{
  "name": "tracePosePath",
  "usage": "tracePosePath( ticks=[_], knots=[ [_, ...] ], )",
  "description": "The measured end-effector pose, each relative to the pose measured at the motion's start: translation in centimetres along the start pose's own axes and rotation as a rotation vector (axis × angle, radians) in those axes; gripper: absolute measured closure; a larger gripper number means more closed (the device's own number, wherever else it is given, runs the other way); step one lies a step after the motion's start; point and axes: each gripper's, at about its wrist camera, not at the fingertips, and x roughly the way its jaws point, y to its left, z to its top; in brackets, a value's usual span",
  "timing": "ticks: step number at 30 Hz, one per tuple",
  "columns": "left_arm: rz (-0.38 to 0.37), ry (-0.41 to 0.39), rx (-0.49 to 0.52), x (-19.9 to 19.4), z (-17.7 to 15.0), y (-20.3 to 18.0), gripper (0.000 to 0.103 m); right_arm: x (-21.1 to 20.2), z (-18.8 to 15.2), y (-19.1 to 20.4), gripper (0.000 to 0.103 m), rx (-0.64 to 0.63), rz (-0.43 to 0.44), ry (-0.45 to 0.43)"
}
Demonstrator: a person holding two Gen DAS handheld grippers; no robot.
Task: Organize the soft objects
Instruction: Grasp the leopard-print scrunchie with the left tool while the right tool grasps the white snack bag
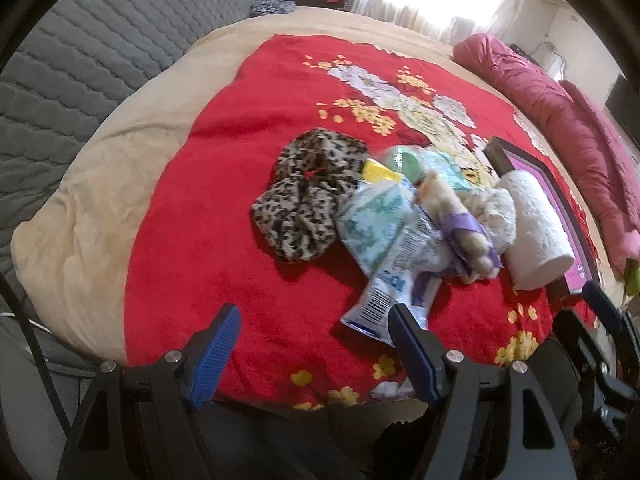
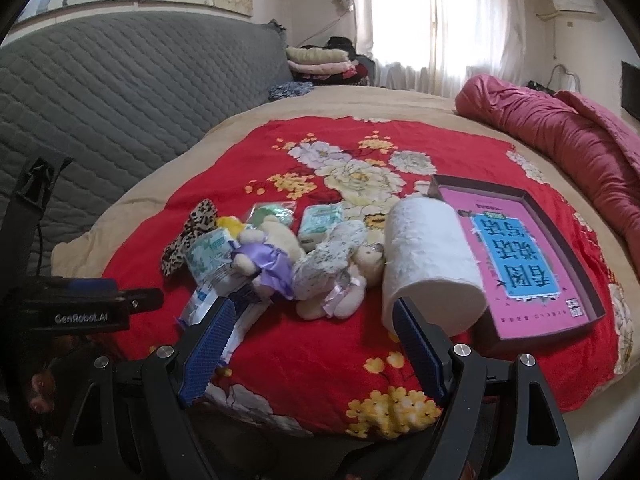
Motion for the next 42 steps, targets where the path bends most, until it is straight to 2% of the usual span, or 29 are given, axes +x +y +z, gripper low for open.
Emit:
tracePosePath(
  ticks=[10, 14, 19, 27, 34, 35, 37, 39, 42],
  knots=[
    [0.017, -0.028, -0.078, 1.7, 1.7, 3.3, 0.028, 3.7, -0.9, 3.1, 0.021, 0.074, 0.168, 0.111],
    [-0.011, -0.039, -0.075, 2.4, 2.4, 3.4, 0.028, 5.4, -1.3, 4.8, 0.021, 0.067, 0.173, 0.139],
    [-0.008, -0.036, -0.051, 4.1, 3.5, 3.1, 0.028, 7.5, -1.3, 5.5, 0.021, 0.086, 0.160, 0.163],
    [-0.013, -0.037, -0.007, 6.7, 4.4, 3.4, 0.028, 10.9, -1.2, 5.3, 0.021, 0.224, 0.154, 0.216],
    [-0.026, -0.039, 0.005, 8.2, 4.7, 3.7, 0.028, 13.6, -1.0, 5.5, 0.021, 0.263, 0.115, 0.253],
    [-0.025, -0.047, 0.010, 8.2, 4.8, 3.6, 0.031, 13.6, -1.0, 5.4, 0.022, 0.258, 0.107, 0.247],
    [-0.026, -0.065, 0.011, 8.2, 4.9, 3.6, 0.040, 13.3, -0.7, 5.6, 0.031, 0.215, 0.090, 0.235],
    [-0.042, -0.074, 0.003, 8.2, 5.0, 3.7, 0.053, 13.0, -0.5, 5.7, 0.037, 0.170, 0.087, 0.223],
    [-0.069, -0.079, -0.011, 8.3, 5.1, 3.7, 0.066, 12.0, -0.2, 5.8, 0.041, 0.100, 0.083, 0.191]
  ],
)
